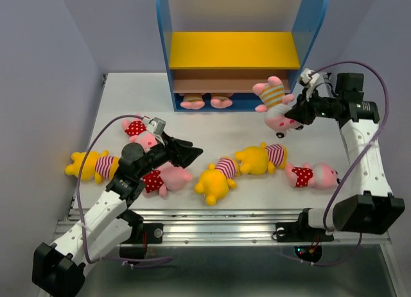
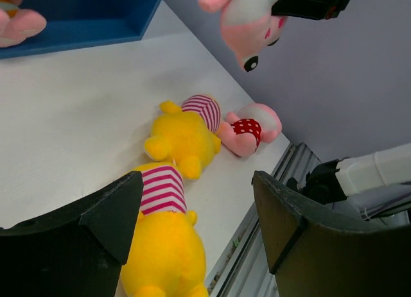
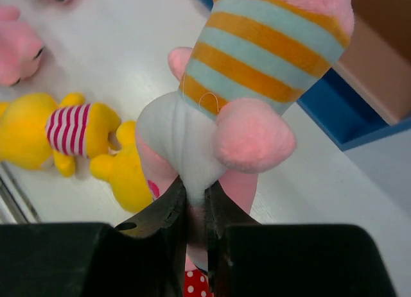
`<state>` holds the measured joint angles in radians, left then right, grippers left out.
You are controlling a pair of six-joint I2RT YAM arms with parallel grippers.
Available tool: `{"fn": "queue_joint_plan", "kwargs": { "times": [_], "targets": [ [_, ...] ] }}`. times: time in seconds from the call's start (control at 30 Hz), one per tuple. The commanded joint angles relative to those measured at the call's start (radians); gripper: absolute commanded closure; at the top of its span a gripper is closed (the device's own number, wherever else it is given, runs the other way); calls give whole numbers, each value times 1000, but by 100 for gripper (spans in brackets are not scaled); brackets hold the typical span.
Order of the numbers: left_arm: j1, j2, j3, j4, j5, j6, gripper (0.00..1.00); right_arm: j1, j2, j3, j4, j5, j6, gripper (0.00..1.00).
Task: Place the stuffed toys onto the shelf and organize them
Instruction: Pass the stuffed toy from the right arm to the left
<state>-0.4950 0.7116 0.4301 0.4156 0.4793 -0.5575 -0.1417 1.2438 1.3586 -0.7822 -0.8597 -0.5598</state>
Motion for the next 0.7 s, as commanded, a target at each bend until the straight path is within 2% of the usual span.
{"fn": "queue_joint_plan", "kwargs": {
  "times": [0.0, 0.07, 0.17, 0.33, 0.47, 0.53, 0.67],
  "targets": [
    [1, 49, 99, 68, 119, 111, 20, 82, 117, 220, -576, -44, -529, 95],
    [-13, 97, 133, 68, 128, 134, 20, 128, 128, 238, -606, 2, -549, 95],
    [-49, 153, 171, 63, 119, 183, 20, 260, 100, 195, -600, 149, -595, 94],
    [-126, 222, 222, 17, 32, 331, 20, 425, 88, 90, -580, 177, -552, 94],
    [-154, 287, 255, -23, -34, 424, 19, 553, 51, 4, -482, 247, -462, 95],
    [-152, 322, 274, -56, -18, 438, 19, 573, 54, -6, -479, 241, -454, 95],
    [-163, 328, 265, -25, 64, 438, 19, 625, 52, -26, -454, 261, -430, 95]
  ]
}}
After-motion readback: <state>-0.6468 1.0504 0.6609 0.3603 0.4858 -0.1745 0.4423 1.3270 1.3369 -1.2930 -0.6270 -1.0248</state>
